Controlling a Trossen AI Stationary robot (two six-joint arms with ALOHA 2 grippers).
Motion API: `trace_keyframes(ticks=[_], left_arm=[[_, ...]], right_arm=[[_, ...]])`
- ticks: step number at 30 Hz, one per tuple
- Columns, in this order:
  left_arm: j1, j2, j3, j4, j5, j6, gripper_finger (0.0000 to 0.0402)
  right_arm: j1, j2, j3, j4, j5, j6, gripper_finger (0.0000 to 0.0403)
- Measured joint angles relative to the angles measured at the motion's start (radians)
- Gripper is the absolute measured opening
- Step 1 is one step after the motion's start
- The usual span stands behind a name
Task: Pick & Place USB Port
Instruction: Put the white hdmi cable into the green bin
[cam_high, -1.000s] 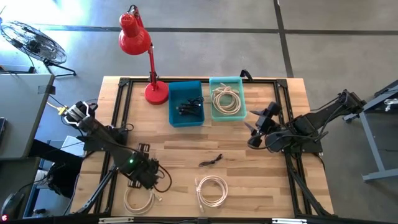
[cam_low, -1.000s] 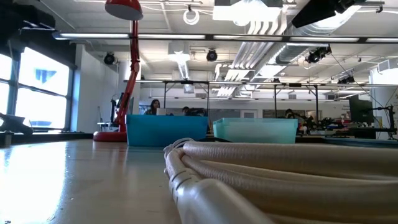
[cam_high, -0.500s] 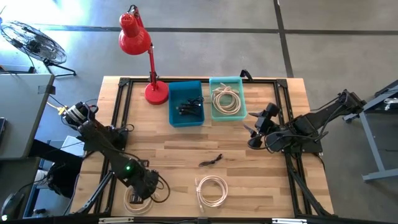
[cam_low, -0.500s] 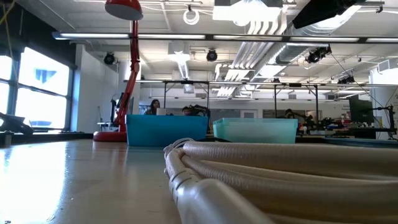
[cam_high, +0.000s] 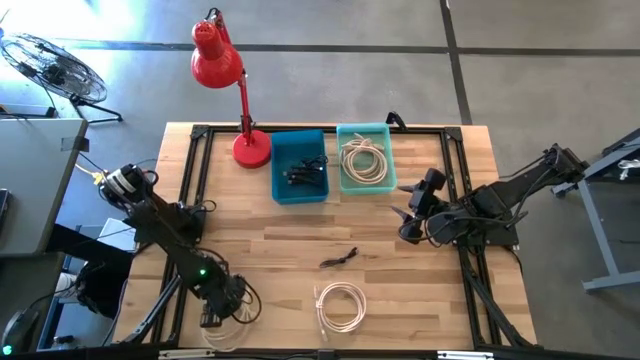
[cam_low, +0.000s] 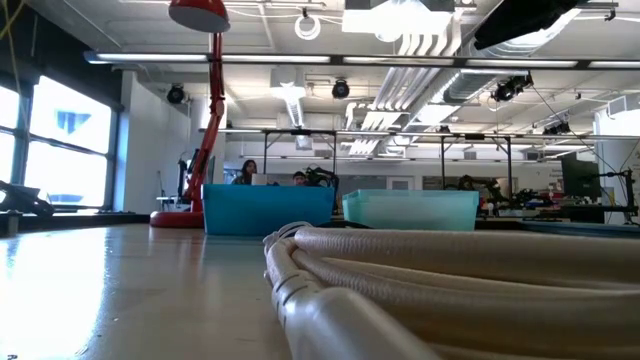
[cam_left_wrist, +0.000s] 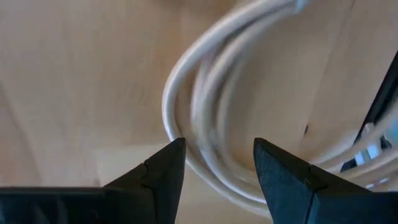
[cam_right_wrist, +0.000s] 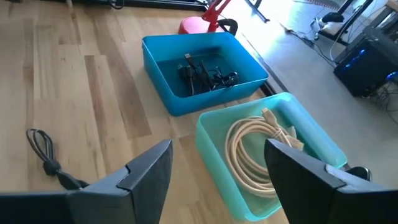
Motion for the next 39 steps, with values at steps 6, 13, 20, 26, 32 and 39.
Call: trace_keyframes(ticks=[6,13,20,26,32,39], left_arm=[[0.000,-0.003,-0.022,0.020,-0.001,-0.030,0.0168],[-0.002,-0.003,-0.035,0.011,-0.069,-0.031,0.0118],[0.002,-0.004,-0.079,0.034,-0.042,-0.035,0.0015],[0.014,-0.016,-0.080,0.044,-0.288,0.124,0.0007],[0.141,-0.060,-0.092,0.131,-0.710,0.538,0.0004],[0.385,-0.180,-0.088,0.240,-0.700,0.980,0.0004]], right_arm=[[0.000,0.000,0.000,0.000,-0.023,0.007,0.0247],[0.000,0.000,0.000,0.000,-0.023,0.007,0.0247],[0.000,0.000,0.000,0.000,-0.029,0.007,0.0247],[0.000,0.000,0.000,-0.007,-0.039,0.007,0.0247],[0.000,0.000,0.000,-0.001,-0.054,0.007,0.0247],[0.000,0.000,0.000,0.011,-0.073,0.007,0.0247]])
